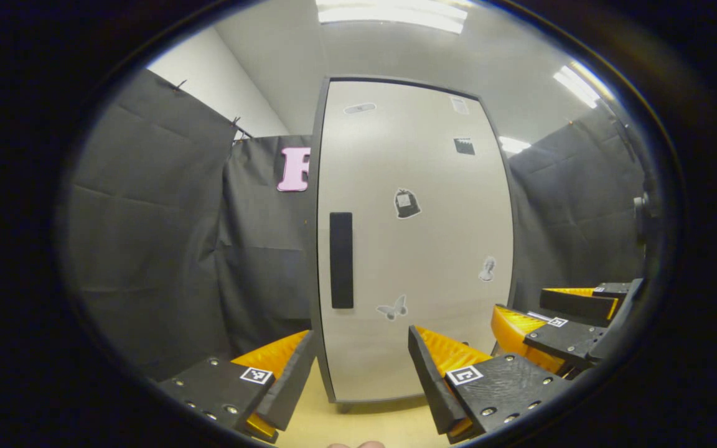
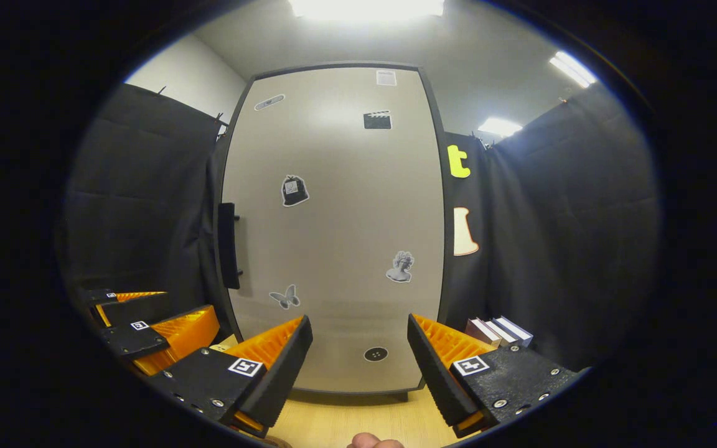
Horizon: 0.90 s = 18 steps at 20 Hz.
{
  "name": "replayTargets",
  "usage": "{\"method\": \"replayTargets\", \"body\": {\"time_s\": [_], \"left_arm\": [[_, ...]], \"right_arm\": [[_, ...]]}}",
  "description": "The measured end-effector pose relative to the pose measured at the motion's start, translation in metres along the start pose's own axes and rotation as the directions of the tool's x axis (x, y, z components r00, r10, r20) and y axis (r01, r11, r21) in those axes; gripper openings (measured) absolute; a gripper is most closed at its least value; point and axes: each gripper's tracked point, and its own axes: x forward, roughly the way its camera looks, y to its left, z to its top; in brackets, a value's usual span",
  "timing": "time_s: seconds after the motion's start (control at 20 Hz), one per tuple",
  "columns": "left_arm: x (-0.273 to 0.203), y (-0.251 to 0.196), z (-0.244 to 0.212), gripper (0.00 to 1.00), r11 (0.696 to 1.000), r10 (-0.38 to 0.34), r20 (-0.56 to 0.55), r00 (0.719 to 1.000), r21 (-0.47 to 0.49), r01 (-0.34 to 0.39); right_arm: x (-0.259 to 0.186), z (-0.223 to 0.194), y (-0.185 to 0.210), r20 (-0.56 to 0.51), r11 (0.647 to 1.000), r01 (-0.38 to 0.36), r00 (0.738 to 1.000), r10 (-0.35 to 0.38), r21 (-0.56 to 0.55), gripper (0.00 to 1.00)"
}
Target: Open the cabinet door with the right hand, grasp the bottle in the cabinet with the left hand and place it on the coaster, then close the cabinet door with the right hand.
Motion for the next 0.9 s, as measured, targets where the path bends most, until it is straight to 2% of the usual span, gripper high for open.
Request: {"method": "replayTargets", "body": {"time_s": [0.4,0.6,0.9], "left_arm": [[-0.003,0.007,-0.007,0.86,1.000,-0.003,-0.015,1.000,0.011,0.003],[-0.025,0.030,-0.019,0.87,1.000,0.008,-0.036,0.999,0.019,-0.008],[-0.083,0.089,-0.053,0.86,0.994,0.110,-0.102,0.989,0.023,-0.108]], "right_arm": [[0.010,0.002,0.007,-0.004,1.000,-0.027,1.000,0.027,-0.009,0.95],[0.029,0.011,0.040,0.006,0.995,-0.099,0.995,0.099,-0.026,0.95],[0.061,0.026,0.112,0.016,0.981,-0.192,0.981,0.192,-0.043,0.95]]}}
